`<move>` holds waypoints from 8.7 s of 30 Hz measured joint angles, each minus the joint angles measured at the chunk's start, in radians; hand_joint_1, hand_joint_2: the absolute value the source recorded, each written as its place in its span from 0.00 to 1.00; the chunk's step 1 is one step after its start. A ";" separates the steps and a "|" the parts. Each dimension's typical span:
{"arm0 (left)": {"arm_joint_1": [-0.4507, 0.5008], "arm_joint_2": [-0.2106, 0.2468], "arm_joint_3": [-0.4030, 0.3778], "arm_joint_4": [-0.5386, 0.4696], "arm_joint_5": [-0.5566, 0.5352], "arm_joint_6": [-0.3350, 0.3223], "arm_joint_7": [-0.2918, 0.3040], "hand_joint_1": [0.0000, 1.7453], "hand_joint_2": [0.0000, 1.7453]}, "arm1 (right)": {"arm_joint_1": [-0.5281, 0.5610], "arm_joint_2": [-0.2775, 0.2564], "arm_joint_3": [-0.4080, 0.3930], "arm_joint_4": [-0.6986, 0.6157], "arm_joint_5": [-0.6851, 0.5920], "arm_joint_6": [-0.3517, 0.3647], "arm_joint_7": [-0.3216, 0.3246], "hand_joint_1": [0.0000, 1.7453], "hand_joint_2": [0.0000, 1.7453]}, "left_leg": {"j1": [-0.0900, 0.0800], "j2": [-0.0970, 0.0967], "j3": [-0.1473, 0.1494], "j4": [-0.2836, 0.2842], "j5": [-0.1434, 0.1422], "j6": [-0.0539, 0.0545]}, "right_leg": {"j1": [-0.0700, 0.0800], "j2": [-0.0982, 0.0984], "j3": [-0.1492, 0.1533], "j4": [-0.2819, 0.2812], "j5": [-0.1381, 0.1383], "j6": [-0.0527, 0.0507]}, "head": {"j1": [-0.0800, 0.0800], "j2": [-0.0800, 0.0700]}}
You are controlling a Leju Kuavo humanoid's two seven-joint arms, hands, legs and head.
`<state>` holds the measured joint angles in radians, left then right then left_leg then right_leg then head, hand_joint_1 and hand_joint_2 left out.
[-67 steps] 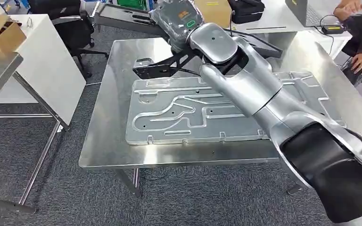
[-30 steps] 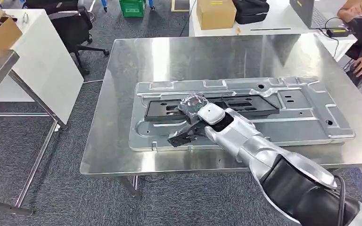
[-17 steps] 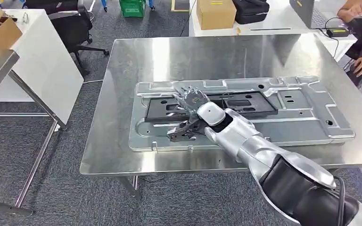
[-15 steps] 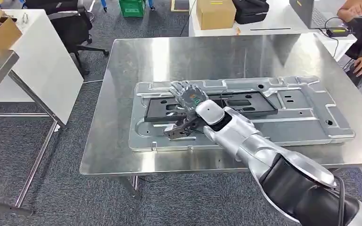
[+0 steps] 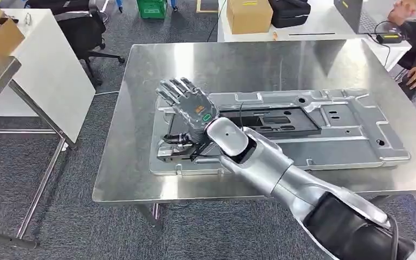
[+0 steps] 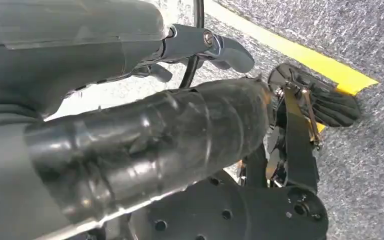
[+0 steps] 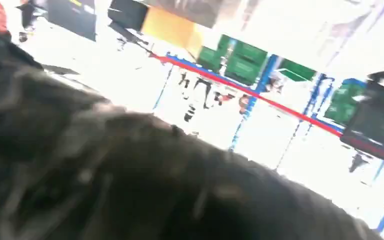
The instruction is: Take the parts from the cabinet and place them on the table.
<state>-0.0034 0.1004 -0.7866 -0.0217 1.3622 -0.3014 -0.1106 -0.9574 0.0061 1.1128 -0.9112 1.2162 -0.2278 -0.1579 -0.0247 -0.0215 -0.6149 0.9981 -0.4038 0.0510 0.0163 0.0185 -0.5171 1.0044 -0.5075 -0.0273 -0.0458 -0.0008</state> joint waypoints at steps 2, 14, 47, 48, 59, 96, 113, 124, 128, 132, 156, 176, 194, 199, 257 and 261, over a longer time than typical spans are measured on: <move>-0.001 -0.005 -0.011 0.000 0.009 0.000 -0.001 0.00 0.00 | 0.012 -0.013 0.000 -0.043 -0.013 0.021 -0.010 0.00 0.00 | 0.009 0.006 0.009 -0.014 0.006 0.003 | 0.002 -0.006 -0.011 0.039 -0.037 0.013 | 0.003 0.000; 0.000 -0.012 -0.068 0.005 0.042 -0.001 -0.003 0.00 0.00 | 0.052 -0.053 0.000 -0.133 -0.128 0.100 -0.059 0.00 0.00 | 0.018 0.004 -0.011 0.016 0.008 -0.030 | -0.019 -0.011 -0.038 0.035 0.015 0.016 | 0.002 0.000; 0.001 -0.020 -0.156 0.010 0.080 0.018 -0.003 0.00 0.00 | 0.125 -0.092 0.014 -0.122 -0.192 0.109 -0.092 0.00 0.00 | 0.034 0.018 -0.042 0.032 0.012 -0.064 | -0.028 -0.024 -0.040 0.026 0.026 -0.005 | 0.005 0.000; 0.001 -0.022 -0.156 0.010 0.080 0.018 -0.002 0.00 0.00 | 0.126 -0.092 0.014 -0.121 -0.193 0.109 -0.094 0.00 0.00 | 0.034 0.019 -0.057 0.063 -0.039 -0.069 | -0.028 -0.023 -0.051 0.023 0.036 -0.016 | 0.002 0.000; -0.002 -0.019 -0.172 0.011 0.089 0.018 -0.003 0.00 0.00 | 0.149 -0.095 0.036 -0.093 -0.193 0.108 -0.110 0.00 0.00 | 0.022 0.017 0.119 -0.003 -0.103 -0.049 | -0.021 -0.028 -0.149 0.028 0.128 0.004 | 0.004 0.000; -0.021 -0.021 -0.254 0.021 0.111 0.038 0.028 0.00 1.00 | 0.293 -0.048 -0.043 0.546 -0.283 0.095 0.027 0.00 1.00 | 0.023 0.025 0.064 -0.038 -0.016 -0.004 | -0.031 -0.030 -0.177 0.212 -0.072 0.038 | -0.001 0.000; -0.023 -0.021 -0.282 0.023 0.119 0.058 0.067 0.00 1.00 | 0.448 -0.081 -0.109 0.652 -0.269 0.173 0.184 0.00 1.00 | 0.041 0.014 -0.146 0.317 -0.165 -0.083 | -0.027 -0.070 -0.066 0.033 0.026 -0.013 | -0.006 0.000; -0.023 -0.010 -0.297 0.024 0.122 0.080 0.058 0.00 0.00 | 0.485 -0.089 -0.156 0.668 -0.312 0.196 0.144 0.00 1.00 | 0.036 0.014 0.104 -0.017 -0.084 -0.037 | -0.037 -0.106 -0.096 0.022 0.095 0.044 | -0.001 0.000; -0.032 -0.009 -0.303 0.024 0.124 0.084 0.056 0.00 0.00 | 0.505 -0.095 -0.170 0.674 -0.319 0.217 0.149 0.00 1.00 | 0.046 -0.003 0.080 -0.038 -0.037 -0.017 | -0.039 -0.025 -0.162 0.210 -0.073 0.050 | 0.002 0.000; -0.034 -0.009 -0.305 0.024 0.124 0.086 0.057 0.00 0.00 | 0.542 -0.094 -0.175 0.678 -0.319 0.239 0.168 0.00 1.00 | 0.050 -0.054 0.017 -0.003 -0.018 -0.027 | -0.045 -0.020 -0.114 0.232 -0.071 0.059 | 0.002 0.000; -0.043 0.001 -0.349 0.022 0.126 0.110 0.060 0.00 0.00 | 0.597 -0.057 -0.177 0.690 -0.274 0.305 0.172 0.00 1.00 | 0.013 0.073 0.149 -0.041 -0.101 -0.014 | -0.032 -0.157 -0.134 0.049 0.088 0.033 | -0.004 0.000; -0.045 0.006 -0.360 0.004 0.129 0.099 -0.011 0.00 0.00 | 0.617 -0.068 -0.233 0.693 -0.272 0.314 0.144 0.00 1.00 | 0.041 0.009 -0.130 0.293 -0.174 -0.078 | -0.030 -0.064 0.002 -0.022 0.009 -0.013 | -0.008 0.000; -0.046 0.017 -0.366 -0.005 0.130 0.126 -0.016 0.00 0.00 | 0.627 -0.068 -0.263 0.691 -0.268 0.319 0.127 0.00 1.00 | 0.022 -0.052 0.057 0.013 -0.061 -0.012 | -0.028 -0.013 -0.130 0.223 -0.044 0.023 | 0.000 0.000; -0.051 0.013 -0.390 -0.005 0.127 0.172 -0.042 0.00 0.00 | 0.626 -0.071 -0.275 0.691 -0.265 0.313 0.123 0.00 1.00 | 0.029 -0.118 0.040 0.017 -0.059 -0.031 | -0.017 0.056 -0.062 0.037 0.024 0.002 | 0.000 0.000; -0.048 0.022 -0.402 -0.023 0.133 0.183 -0.031 0.00 0.00 | 0.637 -0.061 -0.344 0.692 -0.262 0.328 0.121 0.00 0.00 | 0.032 0.003 0.171 -0.001 -0.163 -0.014 | 0.012 -0.020 -0.186 0.071 0.105 -0.010 | 0.003 0.000; -0.051 0.019 -0.403 -0.029 0.133 0.186 -0.030 0.00 0.00 | 0.635 -0.069 -0.349 0.695 -0.255 0.324 0.120 0.00 0.00 | 0.028 -0.002 0.215 -0.026 -0.155 -0.034 | 0.020 -0.016 -0.152 0.012 0.119 -0.037 | 0.007 0.000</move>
<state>-0.0541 0.1194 -1.1894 -0.0504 1.4950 -0.1156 -0.1408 -0.3224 -0.0633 0.7641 -0.2167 0.9617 0.0957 -0.0381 0.0033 -0.0234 -0.3999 0.9723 -0.5589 0.0173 0.0365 0.0028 -0.6688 1.0165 -0.3889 -0.0640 -0.0389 -0.0008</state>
